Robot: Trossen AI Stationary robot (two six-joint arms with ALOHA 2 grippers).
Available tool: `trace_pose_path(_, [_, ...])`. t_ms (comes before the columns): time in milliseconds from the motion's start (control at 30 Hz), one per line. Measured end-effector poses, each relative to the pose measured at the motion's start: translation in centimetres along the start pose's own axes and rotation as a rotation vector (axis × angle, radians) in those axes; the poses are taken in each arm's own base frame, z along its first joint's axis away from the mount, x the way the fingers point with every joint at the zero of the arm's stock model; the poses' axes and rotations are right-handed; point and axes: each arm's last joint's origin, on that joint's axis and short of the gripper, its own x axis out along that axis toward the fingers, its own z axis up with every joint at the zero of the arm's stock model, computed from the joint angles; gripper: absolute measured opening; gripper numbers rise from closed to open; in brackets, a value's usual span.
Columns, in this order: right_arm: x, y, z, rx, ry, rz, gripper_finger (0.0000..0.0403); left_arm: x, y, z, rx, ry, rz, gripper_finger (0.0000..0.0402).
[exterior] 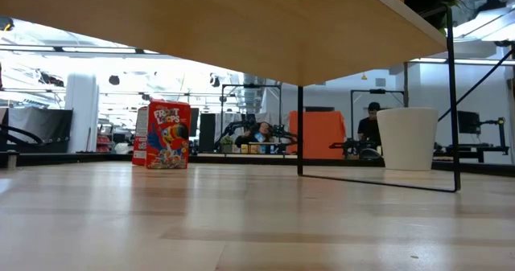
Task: Stack cereal on shelf
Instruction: Put the blue cereal box onto the shelf
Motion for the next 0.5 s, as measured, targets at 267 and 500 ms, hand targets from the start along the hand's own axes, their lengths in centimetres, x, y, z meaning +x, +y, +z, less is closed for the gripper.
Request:
trace_pose_path(267, [0.0, 0.0, 0.0, -0.008, 0.0, 0.0, 0.0274, -0.01, 0.25, 0.23, 0.016, 0.005, -0.018, 0.0163])
trace_pose_path(500, [0.0, 0.0, 0.0, -0.008, 0.0, 0.0, 0.0274, -0.1, 0.58, 0.71, -0.016, 0.013, -0.074, 0.0226])
